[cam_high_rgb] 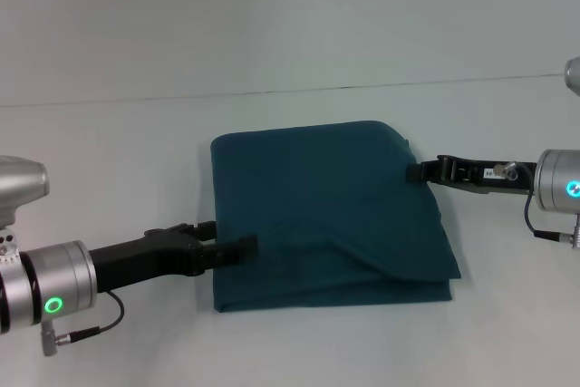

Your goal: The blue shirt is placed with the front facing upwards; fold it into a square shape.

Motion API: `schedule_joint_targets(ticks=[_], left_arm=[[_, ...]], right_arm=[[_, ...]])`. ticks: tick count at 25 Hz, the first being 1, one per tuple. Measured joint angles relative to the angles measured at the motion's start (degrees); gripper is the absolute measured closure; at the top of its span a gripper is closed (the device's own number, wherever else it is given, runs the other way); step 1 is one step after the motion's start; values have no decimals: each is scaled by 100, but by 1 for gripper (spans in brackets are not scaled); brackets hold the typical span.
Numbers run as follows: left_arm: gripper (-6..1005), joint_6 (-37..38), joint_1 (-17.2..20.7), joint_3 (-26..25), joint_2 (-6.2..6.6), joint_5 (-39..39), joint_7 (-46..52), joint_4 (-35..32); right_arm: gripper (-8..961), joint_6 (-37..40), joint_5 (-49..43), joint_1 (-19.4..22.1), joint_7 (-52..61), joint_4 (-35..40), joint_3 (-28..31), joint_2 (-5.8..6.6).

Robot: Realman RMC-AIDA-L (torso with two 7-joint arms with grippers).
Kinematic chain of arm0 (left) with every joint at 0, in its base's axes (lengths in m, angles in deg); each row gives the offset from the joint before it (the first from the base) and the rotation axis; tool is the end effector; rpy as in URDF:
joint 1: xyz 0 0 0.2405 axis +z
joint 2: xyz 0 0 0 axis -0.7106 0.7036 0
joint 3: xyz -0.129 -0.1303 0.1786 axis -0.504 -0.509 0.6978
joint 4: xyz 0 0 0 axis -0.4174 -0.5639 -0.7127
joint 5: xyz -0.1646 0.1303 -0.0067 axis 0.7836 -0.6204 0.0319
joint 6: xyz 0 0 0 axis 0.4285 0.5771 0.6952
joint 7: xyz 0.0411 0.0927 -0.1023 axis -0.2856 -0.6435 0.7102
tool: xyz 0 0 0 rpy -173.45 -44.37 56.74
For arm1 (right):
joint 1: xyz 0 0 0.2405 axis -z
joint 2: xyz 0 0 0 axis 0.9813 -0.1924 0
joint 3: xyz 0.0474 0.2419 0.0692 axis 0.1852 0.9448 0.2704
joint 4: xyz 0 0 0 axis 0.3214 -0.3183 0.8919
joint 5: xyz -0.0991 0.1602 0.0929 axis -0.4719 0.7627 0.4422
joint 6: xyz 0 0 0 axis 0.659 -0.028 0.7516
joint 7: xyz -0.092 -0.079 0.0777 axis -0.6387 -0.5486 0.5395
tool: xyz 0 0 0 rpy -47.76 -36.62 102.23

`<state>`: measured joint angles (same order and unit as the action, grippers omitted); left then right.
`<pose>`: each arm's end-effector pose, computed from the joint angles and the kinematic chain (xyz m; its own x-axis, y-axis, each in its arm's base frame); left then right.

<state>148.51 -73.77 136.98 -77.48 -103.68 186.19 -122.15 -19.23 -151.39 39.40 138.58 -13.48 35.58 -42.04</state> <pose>-0.2601 0.3413 -0.0522 0.5444 0.6357 0.5473 0.7834 -0.6186 -0.0607 0.2880 0.3976 0.0005 0.2599 -0.7786 -0.5711 -0.9616 -0.2626 -0.0796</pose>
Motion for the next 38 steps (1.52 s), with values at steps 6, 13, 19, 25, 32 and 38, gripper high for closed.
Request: schedule_joint_targets(ticks=[6,13,19,25,32,38], left_arm=[[51,1,-13,14,-8,1,6,5],[52,33,-17,2,-9,1,9,10],[52,43,-17,0,-9,0,19,17],[51,46,-17,6,-30,-2,27,18],[52,38,-17,24,-35,-2,89,18],[52,21,-2,6,-34,-2,117,18]], right_arm=[[935,-17,3,-44,16,149,0,-12],[923,44,4,-82,123,272,-20,14],[902,44,3,-44,127,282,14,38],[881,-62,3,-30,131,280,11,55],[857,-345,-5,-15,87,271,-9,-6],[836,-369,359,332,-40,584,37,-93]])
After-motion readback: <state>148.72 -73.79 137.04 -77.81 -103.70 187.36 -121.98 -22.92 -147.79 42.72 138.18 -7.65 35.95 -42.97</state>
